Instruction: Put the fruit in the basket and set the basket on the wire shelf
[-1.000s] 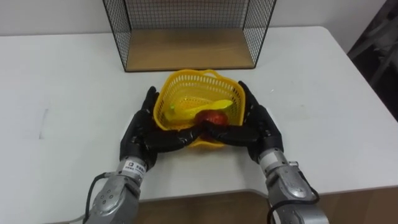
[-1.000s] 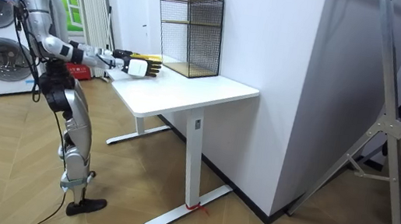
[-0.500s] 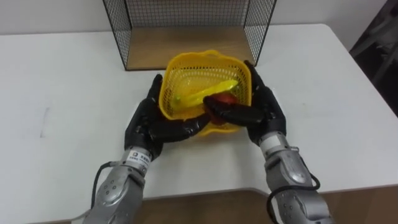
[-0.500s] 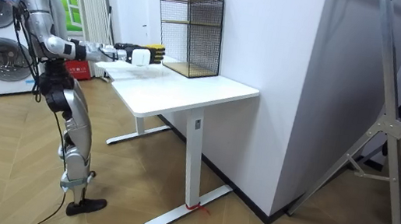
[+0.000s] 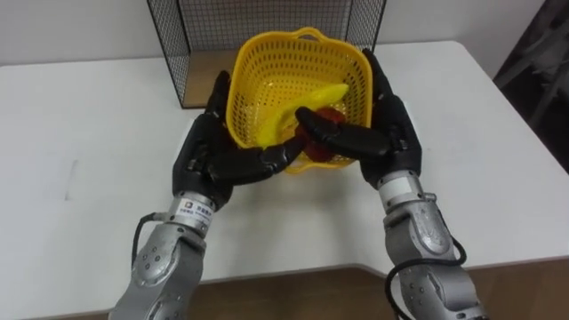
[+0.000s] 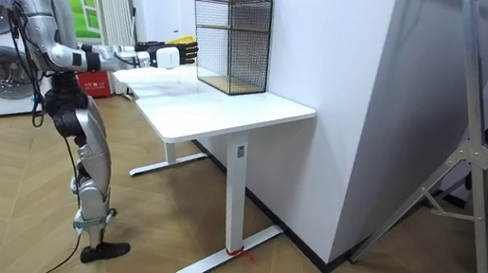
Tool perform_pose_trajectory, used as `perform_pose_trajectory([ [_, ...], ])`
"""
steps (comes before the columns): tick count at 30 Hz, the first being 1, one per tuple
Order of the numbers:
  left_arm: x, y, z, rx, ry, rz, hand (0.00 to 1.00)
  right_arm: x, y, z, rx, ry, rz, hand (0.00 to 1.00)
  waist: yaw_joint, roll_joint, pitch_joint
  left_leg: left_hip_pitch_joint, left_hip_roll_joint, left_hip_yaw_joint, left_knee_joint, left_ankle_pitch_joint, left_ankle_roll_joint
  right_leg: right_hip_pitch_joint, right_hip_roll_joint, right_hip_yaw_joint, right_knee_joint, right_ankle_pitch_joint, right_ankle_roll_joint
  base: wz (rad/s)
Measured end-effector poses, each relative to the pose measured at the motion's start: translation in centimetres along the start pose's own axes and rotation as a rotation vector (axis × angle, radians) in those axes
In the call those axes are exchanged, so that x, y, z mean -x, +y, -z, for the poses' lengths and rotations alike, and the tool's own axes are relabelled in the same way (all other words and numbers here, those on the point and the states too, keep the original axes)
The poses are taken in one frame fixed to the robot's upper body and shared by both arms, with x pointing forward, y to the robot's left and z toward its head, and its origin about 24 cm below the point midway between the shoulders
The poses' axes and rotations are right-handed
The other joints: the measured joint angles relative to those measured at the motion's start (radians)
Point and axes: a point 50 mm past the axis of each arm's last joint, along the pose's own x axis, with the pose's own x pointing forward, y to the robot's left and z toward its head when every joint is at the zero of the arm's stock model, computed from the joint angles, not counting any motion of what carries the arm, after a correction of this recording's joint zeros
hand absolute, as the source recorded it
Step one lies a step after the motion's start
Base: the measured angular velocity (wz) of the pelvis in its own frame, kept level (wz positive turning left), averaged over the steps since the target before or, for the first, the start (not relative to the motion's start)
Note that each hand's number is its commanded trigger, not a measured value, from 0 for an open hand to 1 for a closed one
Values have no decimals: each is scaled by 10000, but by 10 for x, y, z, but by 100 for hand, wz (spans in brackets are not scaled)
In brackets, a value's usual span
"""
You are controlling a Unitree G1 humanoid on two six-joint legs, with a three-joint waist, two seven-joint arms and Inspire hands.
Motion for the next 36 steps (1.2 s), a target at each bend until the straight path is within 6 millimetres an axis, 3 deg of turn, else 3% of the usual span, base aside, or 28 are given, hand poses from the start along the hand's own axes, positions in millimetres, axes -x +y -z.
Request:
perform_pose_trajectory([
  [2, 0, 0, 0, 4, 1, -4, 0, 0, 0, 0, -55, -5, 10, 0, 13, -39, -5, -77, 8, -16, 153, -11, 5, -42, -21, -31, 80, -37, -14, 2],
  [7, 0, 0, -1, 59, -52, -2, 0, 0, 0, 0, -49, -5, 1, 0, 110, -108, 20, -494, 205, -42, 1161, -414, -47, -284, -11, -186, 720, -362, -123, 2],
  [11, 0, 3, -5, -29, -267, -115, 0, 1, 1, 3, -26, 88, -48, 0, 160, -295, 99, -762, 584, -71, 2811, -1062, -235, -451, 94, -215, 1886, -1228, -274, -1],
  [13, 0, 4, -5, -29, -319, -134, 0, 1, 2, 4, -75, 119, -77, 0, 220, -360, 103, -1230, 779, -302, 4043, -1102, -242, -529, 184, -192, 2323, -1530, -357, -13],
  [15, 0, 4, -5, 53, -337, -145, 0, 3, 1, 5, -78, 139, -53, 0, 340, -185, 107, -1706, 1044, -854, 5358, -1093, -235, -524, 435, -225, 2694, -1709, -560, -16],
  [17, 0, 3, -5, 213, -338, -159, 0, 3, -1, 4, -31, 153, -53, 0, 338, -34, 119, -1954, 1211, -1121, 5939, -1046, -192, -506, 623, -204, 2835, -1791, -724, 0],
  [19, 1, 3, -4, 204, -312, -180, 0, 4, -1, 6, -41, 199, -46, 0, 339, -13, 128, -2126, 1275, -1128, 6149, -797, -156, -468, 708, 11, 2831, -1813, -798, -3],
  [20, 1, 4, -4, 203, -326, -214, 0, 4, -1, 6, -35, 210, -43, 0, 366, -28, 143, -2289, 1231, -1128, 6208, -604, -134, -410, 687, 123, 2818, -1803, -940, 0],
  [22, 0, 5, -5, 208, -373, -225, 0, 4, -2, 7, -25, 245, -9, 0, 358, -67, 170, -2658, 752, -1092, 5612, -752, -67, -424, 518, 148, 2765, -1804, -968, -2],
  [23, 0, 4, -5, 221, -370, -220, 0, 5, -3, 8, -6, 308, 23, 0, 389, -104, 178, -2980, 370, -1109, 4807, -745, -41, -439, 451, 246, 2750, -1845, -974, -24],
  [24, 0, 5, -5, 167, -367, -222, 0, 5, -4, 10, 34, 427, 38, 0, 486, -70, 156, -3271, 69, -1083, 3669, -537, -28, -466, 428, 332, 2761, -1912, -923, -35],
  [25, 0, 5, -6, 150, -367, -219, 0, 6, -4, 11, 45, 489, 43, 0, 538, -67, 145, -3380, -19, -1095, 3186, -90, 121, -504, 397, 342, 2793, -1962, -910, -52],
  [26, 1, 6, -6, 143, -360, -278, 0, 8, -5, 15, 59, 730, 35, 0, 677, -82, -59, -3422, -106, -1089, 2789, 454, 187, -546, 360, 422, 2783, -2028, -741, -17],
  [27, -1, 7, -8, 133, -472, -283, 0, 9, -5, 17, 70, 837, 58, 0, 558, -195, -202, -3367, -232, -1101, 2611, 723, 384, -506, 287, 310, 2693, -2029, -650, 0],
  [28, -2, 7, -10, 118, -526, -251, 0, 9, -6, 17, 120, 831, 63, 0, 478, -285, -208, -3321, -253, -1063, 2540, 878, 431, -440, 262, 269, 2617, -2011, -618, 27],
  [30, -2, 7, -10, 65, -527, -245, 0, 9, -6, 17, 114, 827, 56, 0, 370, -462, -180, -3160, -406, -1076, 2582, 818, 558, -104, 116, 104, 2232, -1977, -545, 10],
  [36, -3, 6, -11, 90, -577, -193, 0, 8, -5, 15, 99, 734, 35, 0, 365, -396, -45, -3252, -675, -1010, 3067, 171, 736, 41, -242, 1, 2312, -2428, -293, 6],
])
